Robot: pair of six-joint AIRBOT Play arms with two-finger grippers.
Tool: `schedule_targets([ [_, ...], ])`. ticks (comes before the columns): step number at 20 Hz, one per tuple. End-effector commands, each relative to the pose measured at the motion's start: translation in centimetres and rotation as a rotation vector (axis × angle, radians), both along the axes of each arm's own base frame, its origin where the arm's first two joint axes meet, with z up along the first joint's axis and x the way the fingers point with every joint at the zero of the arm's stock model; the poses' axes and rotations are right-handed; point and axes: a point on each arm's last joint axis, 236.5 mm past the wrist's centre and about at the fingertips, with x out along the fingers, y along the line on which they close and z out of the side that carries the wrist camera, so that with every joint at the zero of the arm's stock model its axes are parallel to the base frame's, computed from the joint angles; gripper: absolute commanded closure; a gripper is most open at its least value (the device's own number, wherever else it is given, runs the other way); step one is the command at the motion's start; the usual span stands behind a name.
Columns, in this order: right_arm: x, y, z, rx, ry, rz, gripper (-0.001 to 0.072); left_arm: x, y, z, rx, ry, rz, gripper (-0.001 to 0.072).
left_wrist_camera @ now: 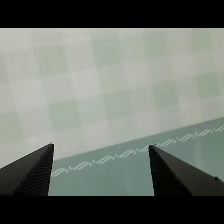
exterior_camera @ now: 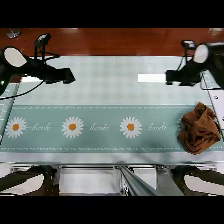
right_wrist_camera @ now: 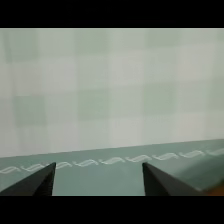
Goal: Fold the shirts.
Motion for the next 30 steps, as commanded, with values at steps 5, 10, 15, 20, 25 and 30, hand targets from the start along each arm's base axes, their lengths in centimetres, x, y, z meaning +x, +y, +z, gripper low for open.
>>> schedule_targets([
  [5, -13.3, -16.4, 5.8, -0.169, -0.251, -0.468, 0.009, -9.9, 2.6, -0.1, -0.052, -0.007, 0.067, 0.0006],
  [10, -20.9, -15.5, -4.9, -0.011, -0.099, -0.634, 0.009, -14.1, 3.1, -2.9, -0.061, -0.043, 0.12, 0.0006],
  [15, -22.7, -15.5, -10.9, 0.028, 0.115, -0.647, 0.0092, -13.8, 3.1, -3.7, -0.074, -0.008, 0.155, 0.0006],
  [20, -20.8, -12.7, -14.5, 0.181, 0.2, -0.549, 0.0319, -13.8, 2.7, -4.8, -0.092, 0.039, 0.157, 0.0006],
  [25, -10.8, -11.6, -4.0, 0.32, -0.191, -0.417, 0.0672, -12.5, 2.8, -2.4, -0.082, -0.009, 0.122, 0.0006],
  [30, -6.5, -10.4, 13.8, 0.3, -0.614, -0.246, 0.0672, -10.9, 3.2, 6.5, -0.087, -0.171, 0.096, 0.0007],
])
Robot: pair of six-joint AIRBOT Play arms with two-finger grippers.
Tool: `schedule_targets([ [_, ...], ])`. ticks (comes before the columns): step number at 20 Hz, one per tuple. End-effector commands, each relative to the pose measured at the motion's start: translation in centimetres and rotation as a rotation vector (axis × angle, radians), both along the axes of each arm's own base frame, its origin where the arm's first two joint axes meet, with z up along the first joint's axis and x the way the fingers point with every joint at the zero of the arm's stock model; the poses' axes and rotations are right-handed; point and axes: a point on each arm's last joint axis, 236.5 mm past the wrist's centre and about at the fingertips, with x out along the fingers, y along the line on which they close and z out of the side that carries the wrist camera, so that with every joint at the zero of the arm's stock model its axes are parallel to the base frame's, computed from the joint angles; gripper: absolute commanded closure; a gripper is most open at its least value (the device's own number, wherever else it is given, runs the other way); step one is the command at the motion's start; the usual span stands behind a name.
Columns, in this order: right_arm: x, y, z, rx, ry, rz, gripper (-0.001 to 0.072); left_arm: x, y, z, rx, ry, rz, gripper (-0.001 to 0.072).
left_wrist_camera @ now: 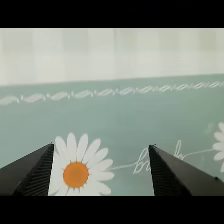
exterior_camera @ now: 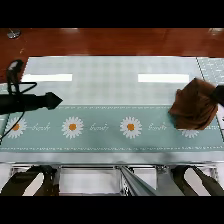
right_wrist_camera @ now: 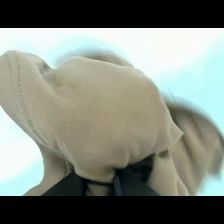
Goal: Fold the shirts.
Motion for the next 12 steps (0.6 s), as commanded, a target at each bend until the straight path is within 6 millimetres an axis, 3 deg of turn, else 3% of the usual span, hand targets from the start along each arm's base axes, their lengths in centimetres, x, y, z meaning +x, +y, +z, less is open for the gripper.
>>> schedule_targets([
  [1, 2.0, 3.3, 12.7, -0.042, -0.319, 0.124, 0.0673, -0.3, -0.5, 5.0, -0.01, -0.095, -0.031, 0.0007],
  [3, 1.3, 5.0, 19.6, -0.091, -0.488, 0.157, 0.0673, -1.4, -1.0, 5.7, -0.009, -0.12, -0.05, 0.0007],
  [7, -1.8, 9.5, 31.5, -0.173, -0.782, 0.263, 0.0673, -3.4, -1.7, 4.3, -0.034, -0.085, -0.067, 0.0006],
  [10, -4.8, 12.6, 39.0, -0.232, -0.964, 0.328, 0.0674, -4.3, -2.8, 2.4, -0.09, -0.03, -0.074, 0.0006],
  [12, -7.1, 14.8, 42.0, -0.261, -1.031, 0.377, 0.0674, -4.3, -2.8, 1.5, -0.1, -0.017, -0.064, 0.0006],
])
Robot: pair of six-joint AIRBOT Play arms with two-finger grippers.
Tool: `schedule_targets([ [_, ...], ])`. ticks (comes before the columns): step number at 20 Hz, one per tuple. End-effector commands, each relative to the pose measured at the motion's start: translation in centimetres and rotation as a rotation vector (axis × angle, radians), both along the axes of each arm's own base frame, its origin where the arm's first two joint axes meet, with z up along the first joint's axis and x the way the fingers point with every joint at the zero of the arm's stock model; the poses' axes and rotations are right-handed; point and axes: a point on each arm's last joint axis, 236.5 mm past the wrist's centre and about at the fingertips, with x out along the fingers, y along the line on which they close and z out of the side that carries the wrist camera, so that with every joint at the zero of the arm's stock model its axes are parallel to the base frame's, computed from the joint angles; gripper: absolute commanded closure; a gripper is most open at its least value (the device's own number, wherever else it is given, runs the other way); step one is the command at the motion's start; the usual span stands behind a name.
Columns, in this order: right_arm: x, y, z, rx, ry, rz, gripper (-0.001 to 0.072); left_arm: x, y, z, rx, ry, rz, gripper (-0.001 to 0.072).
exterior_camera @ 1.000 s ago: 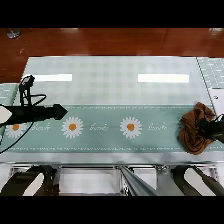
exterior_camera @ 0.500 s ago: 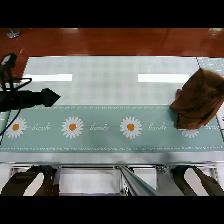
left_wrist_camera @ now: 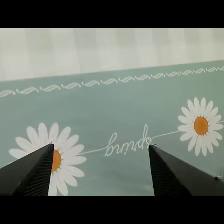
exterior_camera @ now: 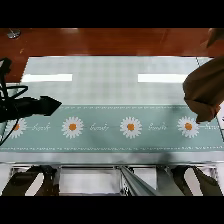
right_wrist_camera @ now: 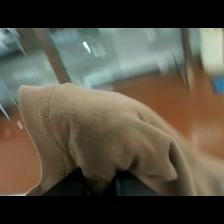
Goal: Fold the shirts.
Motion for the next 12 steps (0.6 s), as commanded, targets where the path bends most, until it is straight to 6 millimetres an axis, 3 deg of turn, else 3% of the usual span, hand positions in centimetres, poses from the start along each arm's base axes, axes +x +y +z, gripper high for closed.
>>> schedule_targets([
  [1, -4.4, 5.2, 6.2, -0.046, -0.155, 0.133, 0.0674, -0.4, -0.5, -1.4, -0.033, 0.026, 0.005, 0.0007],
  [3, -5.5, 8.2, 6.4, -0.024, -0.163, 0.267, 0.0674, -0.1, -0.4, -1.5, -0.034, 0.016, 0.016, 0.0006],
  [6, -5.7, 10.2, 4.5, -0.033, -0.095, 0.36, 0.0674, 0.4, -0.2, -1.2, -0.036, -0.004, 0.028, 0.0006],
  [8, -5.2, 12.5, -0.1, -0.014, 0.061, 0.494, 0.0674, 0.5, -0.2, -1.2, -0.036, -0.009, 0.032, 0.0006],
  [12, -3.5, 17.6, -12.5, 0.026, 0.407, 0.662, 0.0674, 0.9, -0.1, -1.0, -0.036, -0.022, 0.04, 0.0007],
])
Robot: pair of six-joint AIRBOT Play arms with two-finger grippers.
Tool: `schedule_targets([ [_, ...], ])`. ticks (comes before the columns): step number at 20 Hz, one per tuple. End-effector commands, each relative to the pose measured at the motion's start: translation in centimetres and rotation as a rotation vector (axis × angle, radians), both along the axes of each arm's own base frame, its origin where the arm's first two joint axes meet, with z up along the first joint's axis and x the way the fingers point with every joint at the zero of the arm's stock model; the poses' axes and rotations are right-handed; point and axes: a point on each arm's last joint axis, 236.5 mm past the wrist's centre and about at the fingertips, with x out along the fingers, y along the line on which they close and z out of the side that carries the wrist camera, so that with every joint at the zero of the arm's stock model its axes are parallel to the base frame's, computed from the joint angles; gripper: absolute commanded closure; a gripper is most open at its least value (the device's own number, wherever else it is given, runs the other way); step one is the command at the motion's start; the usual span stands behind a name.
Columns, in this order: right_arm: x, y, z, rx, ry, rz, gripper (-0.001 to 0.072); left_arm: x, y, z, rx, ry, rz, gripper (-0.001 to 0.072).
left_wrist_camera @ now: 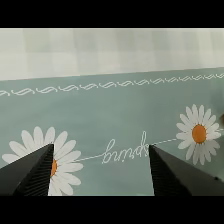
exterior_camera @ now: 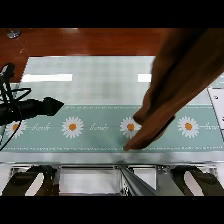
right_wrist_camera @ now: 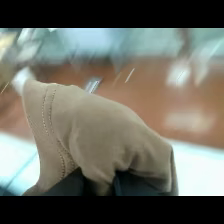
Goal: Fold the shirts.
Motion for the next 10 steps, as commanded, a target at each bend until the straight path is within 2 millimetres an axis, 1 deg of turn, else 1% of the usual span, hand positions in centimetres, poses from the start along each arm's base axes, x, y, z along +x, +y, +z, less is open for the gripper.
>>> schedule_targets([
  [1, 0.4, 5.4, -10.9, -0.052, 0.272, 0.144, 0.0674, 0.3, 0.1, 0.1, -0.001, -0.012, 0.007, 0.0006],
  [3, 0.8, 9.9, -16.5, -0.029, 0.383, 0.212, 0.0673, 0.3, 0.1, 0.1, -0.001, -0.011, 0.008, 0.0006],
  [4, 0.8, 12.7, -19.6, -0.028, 0.439, 0.252, 0.0673, 0.5, 0.1, 0.1, -0.001, -0.015, 0.012, 0.0006],
  [6, 0.5, 17.9, -25.9, -0.075, 0.557, 0.319, 0.0673, 0.8, 0.3, 0.3, -0.001, -0.028, 0.021, 0.0006],
  [7, 0.3, 20.0, -29.1, -0.104, 0.623, 0.331, 0.0673, 1.0, 0.4, 0.4, 0.001, -0.036, 0.027, 0.0006],
  [8, 0.2, 21.9, -32.6, -0.139, 0.686, 0.33, 0.0673, 1.3, 0.6, 0.4, 0.008, -0.048, 0.035, 0.0006],
  [9, 0.2, 23.1, -35.7, -0.16, 0.747, 0.321, 0.0673, 1.6, 0.8, 0.6, 0.007, -0.057, 0.046, 0.0006],
  [10, 0.0, 24.1, -38.4, -0.152, 0.828, 0.308, 0.0643, 1.9, 0.9, 0.6, 0.0, -0.058, 0.064, 0.0006],
])
